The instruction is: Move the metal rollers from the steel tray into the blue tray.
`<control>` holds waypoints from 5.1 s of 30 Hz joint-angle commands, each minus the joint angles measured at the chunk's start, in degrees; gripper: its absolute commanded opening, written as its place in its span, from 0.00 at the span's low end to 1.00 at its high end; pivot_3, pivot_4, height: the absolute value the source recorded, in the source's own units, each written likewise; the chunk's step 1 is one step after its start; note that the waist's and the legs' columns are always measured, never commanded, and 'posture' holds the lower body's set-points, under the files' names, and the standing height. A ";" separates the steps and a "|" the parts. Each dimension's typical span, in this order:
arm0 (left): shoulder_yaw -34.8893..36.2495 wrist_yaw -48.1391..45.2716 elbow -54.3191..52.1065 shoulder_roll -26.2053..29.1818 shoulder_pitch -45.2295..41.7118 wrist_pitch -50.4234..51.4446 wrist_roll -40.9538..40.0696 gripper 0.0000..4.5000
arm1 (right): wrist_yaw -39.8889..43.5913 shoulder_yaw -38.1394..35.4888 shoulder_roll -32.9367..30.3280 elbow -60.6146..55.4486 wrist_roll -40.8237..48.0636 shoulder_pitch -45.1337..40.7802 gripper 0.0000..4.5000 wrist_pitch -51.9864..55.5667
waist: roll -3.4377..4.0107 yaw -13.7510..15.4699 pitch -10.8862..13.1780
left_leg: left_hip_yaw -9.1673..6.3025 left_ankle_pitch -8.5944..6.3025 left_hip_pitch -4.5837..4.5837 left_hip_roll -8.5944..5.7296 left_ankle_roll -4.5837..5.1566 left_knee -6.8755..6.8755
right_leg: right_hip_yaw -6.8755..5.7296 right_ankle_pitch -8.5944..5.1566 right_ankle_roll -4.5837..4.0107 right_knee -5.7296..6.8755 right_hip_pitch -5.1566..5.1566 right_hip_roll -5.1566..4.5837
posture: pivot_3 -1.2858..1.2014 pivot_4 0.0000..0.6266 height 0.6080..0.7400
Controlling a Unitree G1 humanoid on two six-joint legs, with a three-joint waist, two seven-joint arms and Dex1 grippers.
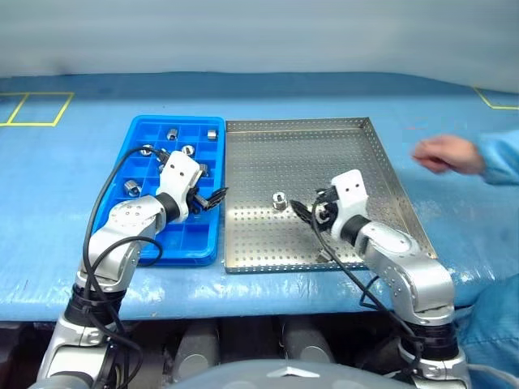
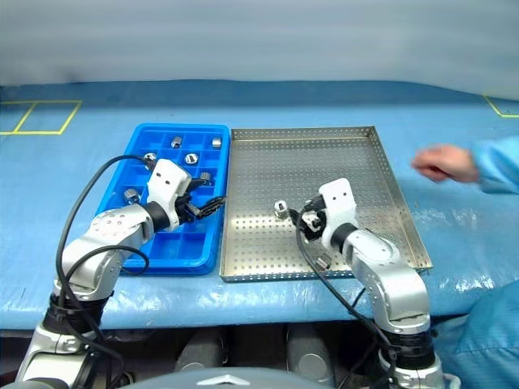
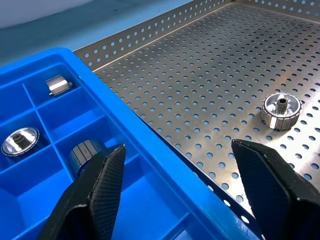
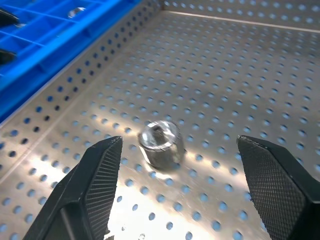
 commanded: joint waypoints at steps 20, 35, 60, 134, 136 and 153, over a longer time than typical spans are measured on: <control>-1.26 1.20 -5.51 -1.60 0.68 3.51 -1.16 0.82 | -3.49 0.87 4.31 19.57 -2.03 -6.91 0.72 -7.79 | 0.00 0.41 0.00 | -0.02 0.00 0.00 0.00 0.00 -0.01 | -0.02 0.06 -0.08 0.03 -0.01 0.00 | 0.53 0.24 1.00; 5.05 0.99 -8.37 3.23 3.79 7.44 -2.80 0.82 | -2.51 4.67 6.23 10.85 -0.51 -9.69 0.37 -6.11 | 0.00 0.02 0.01 | -0.02 0.00 -0.03 0.03 0.00 -0.03 | -0.01 0.06 -0.08 0.07 -0.08 0.03 | 0.53 0.24 1.00; 20.74 4.14 -17.70 8.59 11.05 23.08 -8.17 0.82 | 2.49 26.59 22.17 18.33 6.06 -16.49 0.37 2.95 | -0.18 3.73 -0.06 | -0.16 0.06 0.04 0.12 -0.12 -0.04 | -0.27 -0.06 -0.27 0.17 -0.07 0.06 | 0.59 0.24 1.00; 0.99 1.02 -1.39 -0.08 -3.36 6.34 -4.22 0.82 | -12.72 0.63 12.05 2.14 -0.73 -5.39 0.39 0.03 | -0.13 -0.47 -0.04 | -0.05 0.04 -0.07 0.08 -0.07 -0.11 | -0.11 0.03 -0.13 0.00 -0.14 0.06 | 0.51 0.24 1.00; 3.59 1.70 -2.49 1.40 -2.36 6.71 -4.11 0.82 | -10.86 2.33 12.21 0.99 0.78 -6.84 0.39 0.56 | -0.13 -0.42 -0.04 | -0.06 0.04 -0.07 0.11 -0.07 -0.12 | -0.11 0.03 -0.13 0.01 -0.14 0.08 | 0.52 0.24 1.00; 12.52 5.92 -10.54 4.61 6.17 10.63 -4.56 0.82 | -6.78 16.57 19.58 15.41 1.38 -12.95 0.39 -0.64 | -0.14 2.47 -0.04 | -0.10 0.04 -0.09 0.12 -0.08 -0.13 | -0.19 0.03 -0.17 -0.02 -0.14 0.06 | 0.56 0.24 1.00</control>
